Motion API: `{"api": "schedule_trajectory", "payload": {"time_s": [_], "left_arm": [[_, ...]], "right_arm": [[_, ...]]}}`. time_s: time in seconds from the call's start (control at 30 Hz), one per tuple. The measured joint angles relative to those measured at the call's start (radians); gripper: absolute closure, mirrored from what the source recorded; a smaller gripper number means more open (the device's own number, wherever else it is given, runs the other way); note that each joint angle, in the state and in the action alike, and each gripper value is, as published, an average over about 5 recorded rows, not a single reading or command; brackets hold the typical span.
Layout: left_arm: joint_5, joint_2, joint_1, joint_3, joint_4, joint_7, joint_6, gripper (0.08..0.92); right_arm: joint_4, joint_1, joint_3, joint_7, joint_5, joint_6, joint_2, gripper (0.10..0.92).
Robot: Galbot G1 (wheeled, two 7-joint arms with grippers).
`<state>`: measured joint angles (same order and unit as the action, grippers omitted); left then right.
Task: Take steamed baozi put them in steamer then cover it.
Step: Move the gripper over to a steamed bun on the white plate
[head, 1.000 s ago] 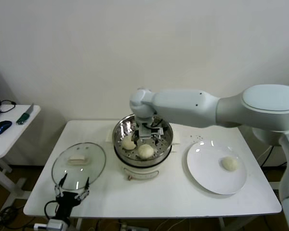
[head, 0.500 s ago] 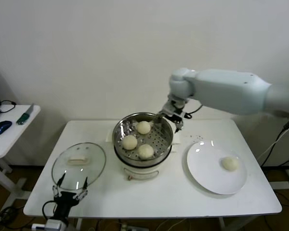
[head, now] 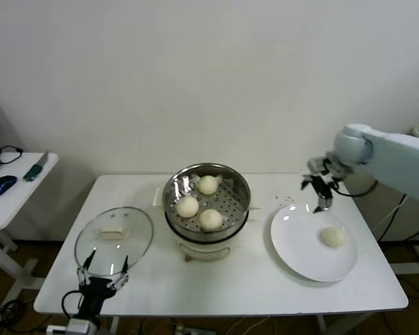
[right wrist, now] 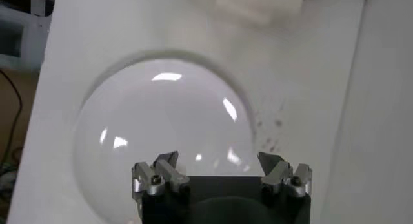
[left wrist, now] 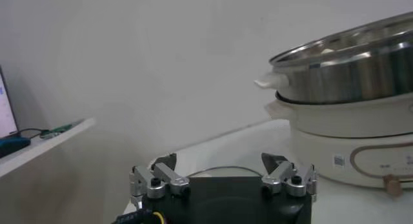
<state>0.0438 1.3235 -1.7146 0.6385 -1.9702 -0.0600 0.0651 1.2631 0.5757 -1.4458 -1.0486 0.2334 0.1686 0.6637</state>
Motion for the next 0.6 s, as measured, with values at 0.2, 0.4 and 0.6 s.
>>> {"api": "schedule_trajectory", "payload": {"time_s": [0.2,0.4,0.6], "left_arm": [[0.008,0.007,-0.013,0.007,-0.002,-0.001,-0.001,0.177],[0.024,0.02,-0.022,0.005,-0.002,-0.002,-0.003,0.177],[0.043,0.033,-0.026,0.002,-0.004,-0.005,-0.007,0.177]], "right_arm": [[-0.06,-0.167,0.137,-0.013,-0.074,0.007,-0.066,0.203],[-0.128,-0.323,0.276,-0.017,-0.144,-0.003,-0.086,0.203],[-0.202,-0.423,0.382,-0.024,-0.199,-0.021,-0.065,0.203]]}}
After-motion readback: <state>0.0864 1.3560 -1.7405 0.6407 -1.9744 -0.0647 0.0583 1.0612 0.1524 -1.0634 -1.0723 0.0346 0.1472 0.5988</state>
